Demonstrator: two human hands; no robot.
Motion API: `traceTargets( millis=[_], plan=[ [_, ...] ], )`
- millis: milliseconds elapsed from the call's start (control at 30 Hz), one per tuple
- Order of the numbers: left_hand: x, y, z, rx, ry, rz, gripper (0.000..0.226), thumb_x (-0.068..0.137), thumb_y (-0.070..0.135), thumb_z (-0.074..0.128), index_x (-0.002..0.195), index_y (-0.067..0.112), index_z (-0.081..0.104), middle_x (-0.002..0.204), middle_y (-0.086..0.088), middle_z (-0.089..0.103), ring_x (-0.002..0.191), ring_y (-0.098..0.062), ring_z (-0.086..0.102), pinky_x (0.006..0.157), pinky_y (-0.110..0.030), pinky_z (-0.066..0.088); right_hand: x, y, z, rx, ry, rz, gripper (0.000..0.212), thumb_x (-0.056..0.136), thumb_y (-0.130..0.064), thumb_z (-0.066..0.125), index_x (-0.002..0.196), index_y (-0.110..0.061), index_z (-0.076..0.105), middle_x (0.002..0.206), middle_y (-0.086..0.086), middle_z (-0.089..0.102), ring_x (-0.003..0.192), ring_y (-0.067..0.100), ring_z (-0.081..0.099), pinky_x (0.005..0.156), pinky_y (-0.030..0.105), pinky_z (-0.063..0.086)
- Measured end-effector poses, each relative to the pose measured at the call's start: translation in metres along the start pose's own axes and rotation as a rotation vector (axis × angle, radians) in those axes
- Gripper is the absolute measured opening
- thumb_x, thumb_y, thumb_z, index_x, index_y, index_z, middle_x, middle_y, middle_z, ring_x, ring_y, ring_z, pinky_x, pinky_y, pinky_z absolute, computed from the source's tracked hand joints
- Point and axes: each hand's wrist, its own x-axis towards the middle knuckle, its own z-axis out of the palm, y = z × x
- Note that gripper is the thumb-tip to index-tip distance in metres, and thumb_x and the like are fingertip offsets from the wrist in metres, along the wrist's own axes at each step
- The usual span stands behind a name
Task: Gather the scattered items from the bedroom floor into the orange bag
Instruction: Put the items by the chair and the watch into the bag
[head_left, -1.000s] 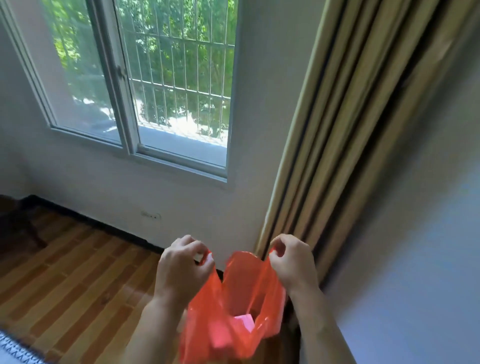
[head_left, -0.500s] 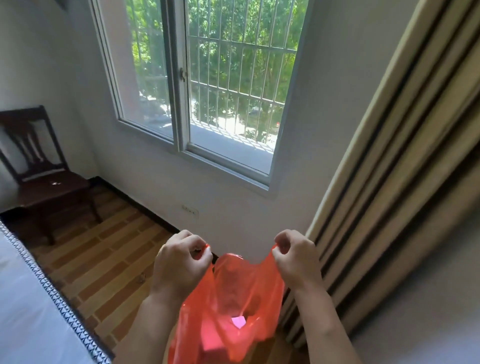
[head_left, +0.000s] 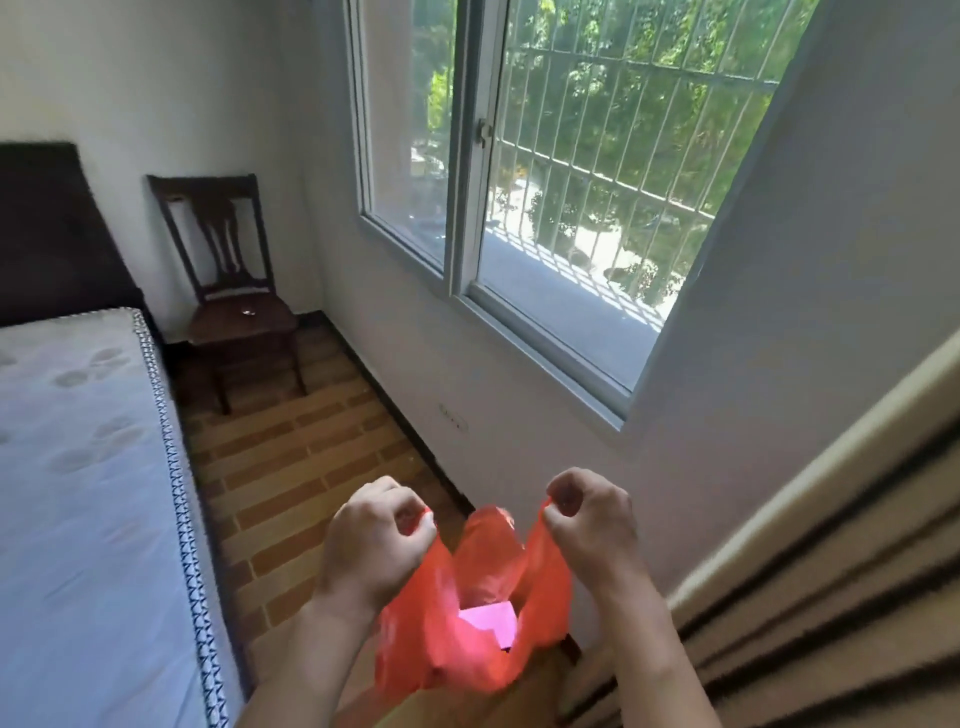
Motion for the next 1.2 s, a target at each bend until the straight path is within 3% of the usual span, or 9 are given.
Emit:
traceTargets(
  millis=[100, 267, 467, 633, 767, 833, 900, 1100, 1200],
  plan=[
    [0.006, 0.000, 0.000, 0.030, 0.052, -0.056, 0.018, 0.074, 0.023, 0.080, 0.065, 0.027, 0.065, 0.072, 0.015, 0.058, 0.072, -0.005, 0.057, 0.061, -0.015, 0.040, 0.026, 0.005, 0.010, 0.023, -0.036, -0.057, 0.017, 0.070, -0.013, 0.074, 0.080, -0.027, 0.073, 0.076, -0.014, 0.069, 0.075, 0.004, 0.066, 0.070, 0.028, 0.056],
    [0.019, -0.009, -0.004, 0.087, 0.094, -0.133, 0.013, 0.074, 0.032, 0.075, 0.066, 0.029, 0.065, 0.073, 0.018, 0.058, 0.073, -0.004, 0.059, 0.064, -0.032, 0.052, 0.054, 0.005, 0.027, 0.093, -0.088, -0.110, 0.017, 0.072, -0.015, 0.075, 0.078, -0.030, 0.070, 0.074, -0.016, 0.067, 0.074, 0.001, 0.064, 0.067, 0.027, 0.055],
    [0.060, -0.006, 0.004, 0.099, 0.140, -0.142, 0.010, 0.073, 0.035, 0.068, 0.067, 0.027, 0.065, 0.074, 0.015, 0.060, 0.076, -0.008, 0.061, 0.066, -0.034, 0.053, 0.093, 0.000, 0.045, 0.118, -0.112, -0.148, 0.017, 0.070, -0.011, 0.073, 0.075, -0.027, 0.070, 0.073, -0.014, 0.067, 0.072, 0.003, 0.063, 0.068, 0.029, 0.055],
    [0.098, -0.010, 0.018, 0.091, 0.155, -0.145, 0.014, 0.074, 0.026, 0.077, 0.066, 0.026, 0.066, 0.074, 0.014, 0.060, 0.074, -0.008, 0.061, 0.063, -0.034, 0.053, 0.123, 0.001, 0.060, 0.115, -0.121, -0.151, 0.019, 0.069, -0.009, 0.070, 0.077, -0.026, 0.071, 0.074, -0.015, 0.067, 0.073, 0.004, 0.064, 0.068, 0.028, 0.055],
    [0.136, -0.029, 0.025, 0.058, 0.165, -0.137, 0.018, 0.074, 0.020, 0.080, 0.065, 0.027, 0.065, 0.073, 0.015, 0.059, 0.074, -0.005, 0.059, 0.062, -0.028, 0.051, 0.151, -0.005, 0.078, 0.108, -0.119, -0.144, 0.019, 0.069, -0.009, 0.069, 0.077, -0.026, 0.070, 0.073, -0.015, 0.066, 0.073, 0.004, 0.064, 0.069, 0.029, 0.055],
    [0.158, -0.040, 0.024, 0.046, 0.168, -0.145, 0.020, 0.073, 0.017, 0.081, 0.064, 0.026, 0.066, 0.072, 0.015, 0.059, 0.071, -0.004, 0.058, 0.060, -0.013, 0.042, 0.169, -0.013, 0.089, 0.093, -0.120, -0.140, 0.019, 0.069, -0.009, 0.068, 0.077, -0.026, 0.070, 0.074, -0.015, 0.067, 0.074, 0.004, 0.064, 0.069, 0.029, 0.055],
    [0.180, -0.051, 0.021, 0.049, 0.170, -0.164, 0.018, 0.073, 0.019, 0.081, 0.064, 0.026, 0.066, 0.072, 0.015, 0.060, 0.069, -0.004, 0.057, 0.058, -0.009, 0.035, 0.188, -0.025, 0.102, 0.072, -0.123, -0.138, 0.019, 0.068, -0.010, 0.068, 0.077, -0.026, 0.070, 0.074, -0.015, 0.067, 0.074, 0.004, 0.064, 0.070, 0.028, 0.055],
    [0.246, -0.103, 0.003, -0.011, 0.181, -0.167, 0.016, 0.074, 0.022, 0.079, 0.065, 0.026, 0.066, 0.073, 0.015, 0.060, 0.071, -0.005, 0.059, 0.060, -0.031, 0.052, 0.242, -0.072, 0.147, 0.028, -0.095, -0.146, 0.018, 0.066, -0.009, 0.068, 0.077, -0.024, 0.070, 0.071, -0.013, 0.066, 0.070, 0.004, 0.062, 0.067, 0.025, 0.053],
    [0.271, -0.136, -0.004, -0.046, 0.187, -0.160, 0.015, 0.073, 0.021, 0.078, 0.065, 0.026, 0.067, 0.073, 0.015, 0.061, 0.072, -0.007, 0.061, 0.063, -0.034, 0.054, 0.266, -0.091, 0.175, 0.002, -0.102, -0.151, 0.019, 0.067, -0.010, 0.069, 0.078, -0.025, 0.070, 0.073, -0.012, 0.067, 0.072, 0.004, 0.063, 0.069, 0.026, 0.054]
  ],
)
